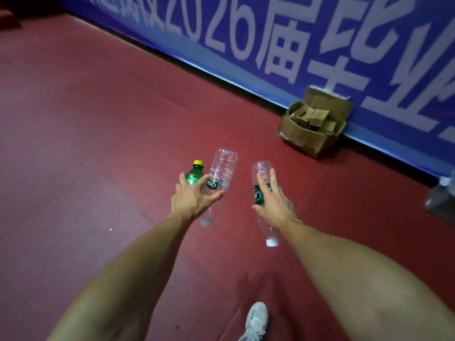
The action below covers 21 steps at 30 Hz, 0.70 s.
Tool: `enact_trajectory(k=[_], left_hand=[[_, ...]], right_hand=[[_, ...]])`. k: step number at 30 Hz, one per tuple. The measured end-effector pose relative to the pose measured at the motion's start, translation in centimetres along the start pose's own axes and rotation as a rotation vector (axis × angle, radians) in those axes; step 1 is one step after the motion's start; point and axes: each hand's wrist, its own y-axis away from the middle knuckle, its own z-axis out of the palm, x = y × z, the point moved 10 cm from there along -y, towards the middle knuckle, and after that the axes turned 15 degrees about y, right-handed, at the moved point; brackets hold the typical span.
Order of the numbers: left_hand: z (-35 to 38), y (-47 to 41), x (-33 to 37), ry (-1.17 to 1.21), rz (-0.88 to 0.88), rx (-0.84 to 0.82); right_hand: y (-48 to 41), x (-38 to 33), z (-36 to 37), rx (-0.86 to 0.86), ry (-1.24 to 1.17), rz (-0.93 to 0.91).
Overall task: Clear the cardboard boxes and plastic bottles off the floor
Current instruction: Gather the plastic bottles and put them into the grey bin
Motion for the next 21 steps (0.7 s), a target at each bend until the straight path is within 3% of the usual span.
enact_trajectory(k=[8, 21], left_hand=[[10.2, -6.1, 19.1, -0.105, 0.238, -0.157], [28.0, -14.8, 46.7, -0.147, 0.474, -0.343]], right_hand=[[-2.3, 18.4, -5.7, 0.09, -0.048, 0.215], [-8.1, 46.3, -12.4, 0.164, -0.066, 0.49]])
